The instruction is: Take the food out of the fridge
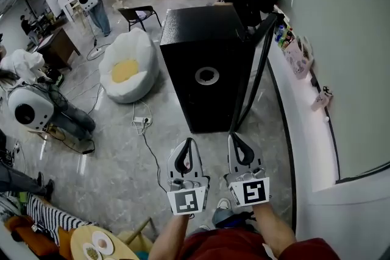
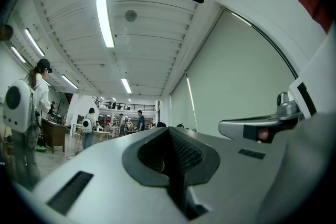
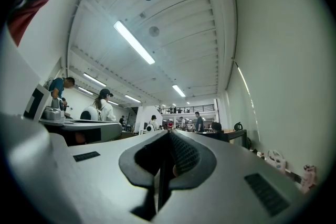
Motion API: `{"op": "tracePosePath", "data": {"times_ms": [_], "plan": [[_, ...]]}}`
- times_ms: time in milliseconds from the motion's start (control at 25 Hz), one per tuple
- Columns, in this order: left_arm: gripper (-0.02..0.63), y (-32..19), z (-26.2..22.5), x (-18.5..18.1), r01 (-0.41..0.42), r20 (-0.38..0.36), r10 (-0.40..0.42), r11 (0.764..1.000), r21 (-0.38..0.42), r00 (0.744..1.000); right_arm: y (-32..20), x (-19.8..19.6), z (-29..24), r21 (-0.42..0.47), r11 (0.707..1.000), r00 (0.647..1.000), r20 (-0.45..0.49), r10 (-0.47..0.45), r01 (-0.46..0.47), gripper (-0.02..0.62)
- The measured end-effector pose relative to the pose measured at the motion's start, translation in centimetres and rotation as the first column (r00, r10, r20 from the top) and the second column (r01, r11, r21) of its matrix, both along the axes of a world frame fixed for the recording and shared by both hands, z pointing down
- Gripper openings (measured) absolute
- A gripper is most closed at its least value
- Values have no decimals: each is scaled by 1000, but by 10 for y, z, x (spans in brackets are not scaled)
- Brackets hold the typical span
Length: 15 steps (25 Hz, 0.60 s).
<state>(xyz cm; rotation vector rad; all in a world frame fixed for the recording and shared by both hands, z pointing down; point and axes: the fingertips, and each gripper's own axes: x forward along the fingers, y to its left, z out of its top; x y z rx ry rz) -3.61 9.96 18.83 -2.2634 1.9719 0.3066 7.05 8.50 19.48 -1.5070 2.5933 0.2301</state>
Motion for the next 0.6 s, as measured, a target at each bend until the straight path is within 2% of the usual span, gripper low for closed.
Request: {"op": "tracePosePath", "data": {"times_ms": [240,400,600], "plan": [[13,-30,1,15,10,7,-10,1000,-1,1000,-31,14,0,5,1000,1000,7,-23,23,23],[12,-45,-1,25,11,30,-11,1000,5,1000,-47,22,-7,18,999,998,50,-30,29,22],[12,-56,1,31,18,24,-18,1000,4,1000,-61,26,1,4,999,999,4,-45,45,21]]}}
